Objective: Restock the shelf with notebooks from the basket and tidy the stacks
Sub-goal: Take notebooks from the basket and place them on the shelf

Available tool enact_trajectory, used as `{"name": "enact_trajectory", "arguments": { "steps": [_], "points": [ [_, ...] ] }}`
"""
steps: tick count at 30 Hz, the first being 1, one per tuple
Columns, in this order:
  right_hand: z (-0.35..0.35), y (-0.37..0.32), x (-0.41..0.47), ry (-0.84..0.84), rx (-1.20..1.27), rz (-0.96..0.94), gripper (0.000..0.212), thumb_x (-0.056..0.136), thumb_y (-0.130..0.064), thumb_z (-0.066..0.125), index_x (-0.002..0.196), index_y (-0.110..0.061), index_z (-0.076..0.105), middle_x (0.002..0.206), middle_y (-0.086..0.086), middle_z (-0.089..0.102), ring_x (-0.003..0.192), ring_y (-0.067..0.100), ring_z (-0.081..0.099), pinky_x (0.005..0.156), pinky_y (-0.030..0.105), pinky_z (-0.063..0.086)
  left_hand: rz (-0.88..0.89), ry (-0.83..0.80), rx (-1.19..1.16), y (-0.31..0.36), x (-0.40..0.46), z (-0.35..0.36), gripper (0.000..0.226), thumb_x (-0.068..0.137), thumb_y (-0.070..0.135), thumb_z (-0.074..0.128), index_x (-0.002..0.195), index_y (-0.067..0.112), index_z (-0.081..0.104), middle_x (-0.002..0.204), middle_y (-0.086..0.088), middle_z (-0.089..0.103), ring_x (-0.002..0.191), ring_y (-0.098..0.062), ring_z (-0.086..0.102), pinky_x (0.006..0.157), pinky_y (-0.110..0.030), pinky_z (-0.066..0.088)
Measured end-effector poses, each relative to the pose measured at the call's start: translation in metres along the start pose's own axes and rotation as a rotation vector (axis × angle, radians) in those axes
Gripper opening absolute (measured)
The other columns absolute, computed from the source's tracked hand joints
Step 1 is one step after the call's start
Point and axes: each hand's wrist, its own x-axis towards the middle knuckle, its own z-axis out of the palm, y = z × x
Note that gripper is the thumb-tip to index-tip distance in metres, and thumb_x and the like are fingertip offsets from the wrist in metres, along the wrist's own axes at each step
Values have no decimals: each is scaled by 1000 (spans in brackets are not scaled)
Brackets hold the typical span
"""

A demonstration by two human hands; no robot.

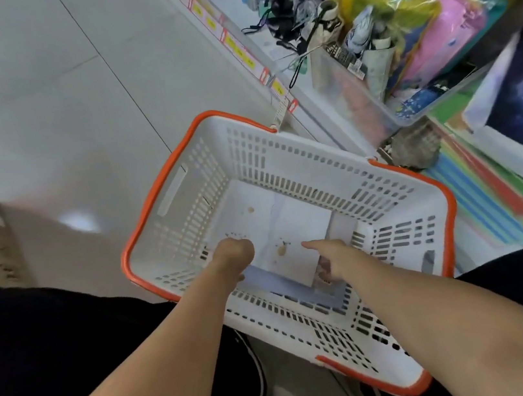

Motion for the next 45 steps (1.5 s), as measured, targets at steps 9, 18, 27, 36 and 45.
{"name": "enact_trajectory", "arguments": {
  "steps": [9, 18, 27, 36, 45],
  "points": [
    [0, -35, -63, -306, 23, -399, 30, 91, -1, 62, 120, -7, 58, 107, 11, 71, 94, 25, 68, 74, 42, 60, 83, -165, -212, 17, -36, 1, 71, 86, 65, 53, 139, 18, 42, 142, -5, 45, 120, -31, 50, 97, -46, 47],
    [-1, -11, -135, -120, 17, -909, 19, 95, -4, 58, 108, -15, 66, 98, -4, 73, 86, 11, 71, 70, 35, 61, -99, -210, -634, 24, -48, -13, 75, 67, 61, 77, 119, 14, 50, 118, -6, 52, 108, -27, 57, 90, -47, 50],
    [-45, 17, -65, -148, 86, -258, 53, 94, -44, 62, 133, -10, 52, 127, 15, 60, 113, 32, 60, 91, 45, 54, 435, 110, -559, 11, -56, -9, 11, 86, -4, 59, 93, 2, 66, 83, -13, 67, 69, -24, 70, 55, -28, 54],
    [-48, 29, 29, 187, -21, -208, 82, 67, -33, 86, 136, -3, 52, 131, 13, 60, 114, 33, 59, 95, 43, 51, 576, 566, -64, -3, -38, -21, 24, 79, 8, 54, 99, 3, 66, 82, -10, 68, 73, -30, 66, 58, -29, 48],
    [-57, 7, 84, 86, 117, -174, 84, 50, -37, 91, 123, -9, 61, 118, 8, 68, 106, 31, 65, 95, 51, 51, 503, 480, 25, -6, -40, -21, 32, 69, 5, 48, 94, 9, 68, 78, -10, 70, 71, -32, 68, 58, -34, 57]
  ]
}}
